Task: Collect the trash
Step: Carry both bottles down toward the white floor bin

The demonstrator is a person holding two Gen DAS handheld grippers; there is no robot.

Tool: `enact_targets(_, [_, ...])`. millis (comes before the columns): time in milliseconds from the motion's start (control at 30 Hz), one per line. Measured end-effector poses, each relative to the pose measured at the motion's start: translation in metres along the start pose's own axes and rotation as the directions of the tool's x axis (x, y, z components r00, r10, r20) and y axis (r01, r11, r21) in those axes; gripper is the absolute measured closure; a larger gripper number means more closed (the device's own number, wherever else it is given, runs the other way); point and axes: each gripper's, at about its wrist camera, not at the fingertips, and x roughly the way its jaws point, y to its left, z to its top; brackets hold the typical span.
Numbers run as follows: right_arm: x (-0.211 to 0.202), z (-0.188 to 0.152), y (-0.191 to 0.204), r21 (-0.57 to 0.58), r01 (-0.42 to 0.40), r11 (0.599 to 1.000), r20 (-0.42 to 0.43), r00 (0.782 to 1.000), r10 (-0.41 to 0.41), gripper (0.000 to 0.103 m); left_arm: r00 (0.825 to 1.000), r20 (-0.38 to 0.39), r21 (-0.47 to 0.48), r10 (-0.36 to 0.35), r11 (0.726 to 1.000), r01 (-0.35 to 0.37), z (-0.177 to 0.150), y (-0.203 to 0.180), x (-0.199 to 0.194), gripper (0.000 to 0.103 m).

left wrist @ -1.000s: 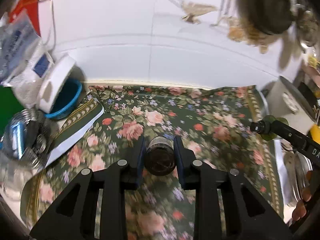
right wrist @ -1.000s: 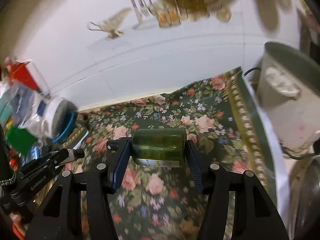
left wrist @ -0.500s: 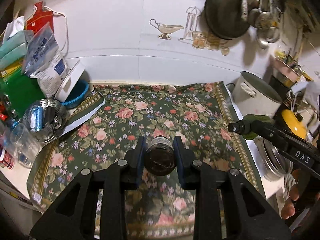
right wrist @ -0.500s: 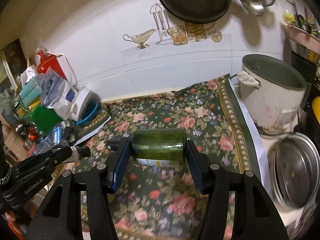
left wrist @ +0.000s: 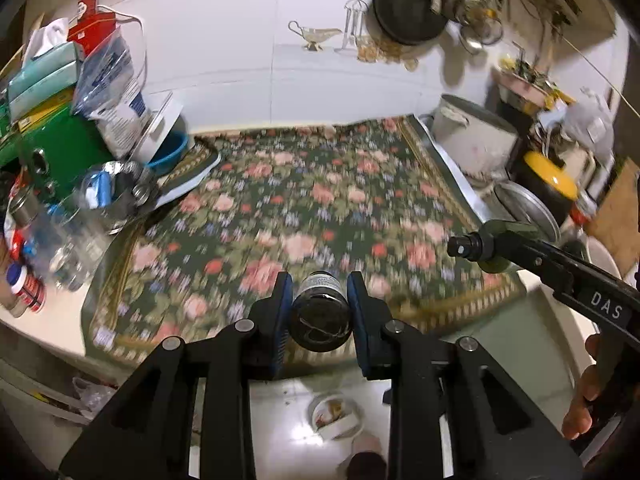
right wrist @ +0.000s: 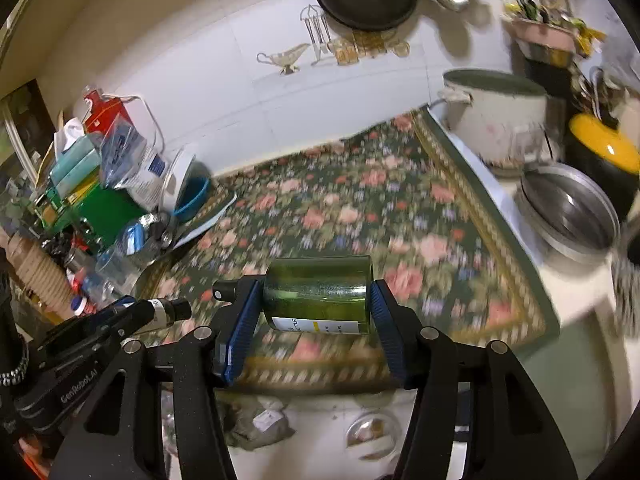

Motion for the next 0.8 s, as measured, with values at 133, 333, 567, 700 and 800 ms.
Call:
enact_targets(133, [-0.018,-0.030,0.018,0.021,0.013,1.000,-0.007,1.000,-0.012,0.051,1.000,-0.013,0.016,-0.003,1.000,0.003,-0.028,0.012,-0.023,0.076])
enact_targets(333, [-0.036,-0.065,0.034,0.023,0.034,0.999,-0.032,0.999,-0.033,0.051,0.999,-0.040,-0.002,-0.018,1.000,0.018,-0.061,0.023,-0.045,0.076])
enact_targets(567, [-0.034,-0.100,0.027,0.005,0.062,0.998,-0.100,0.993,-0.061,0.051,0.995,-0.095,-0.041,-0.013,0.999,0.010,-0.097,0.020,-0.037,0.076])
enact_targets(700, [-0.024,-0.126,0.006,0.001,0.085,0.996,-0.137,0.987,-0.084,0.051,0.991,-0.135,-0.087,-0.020,0.996,0.008,-0.124,0.014,-0.016,0.076])
enact_targets(800, [-0.013,-0.146,-0.016,-0.009,0.112,0.994,-0.176,0.978,-0.112,0.051,0.985,-0.171,-0.103,0.001,0.995,-0.019,-0.148,0.006,0.004,0.076])
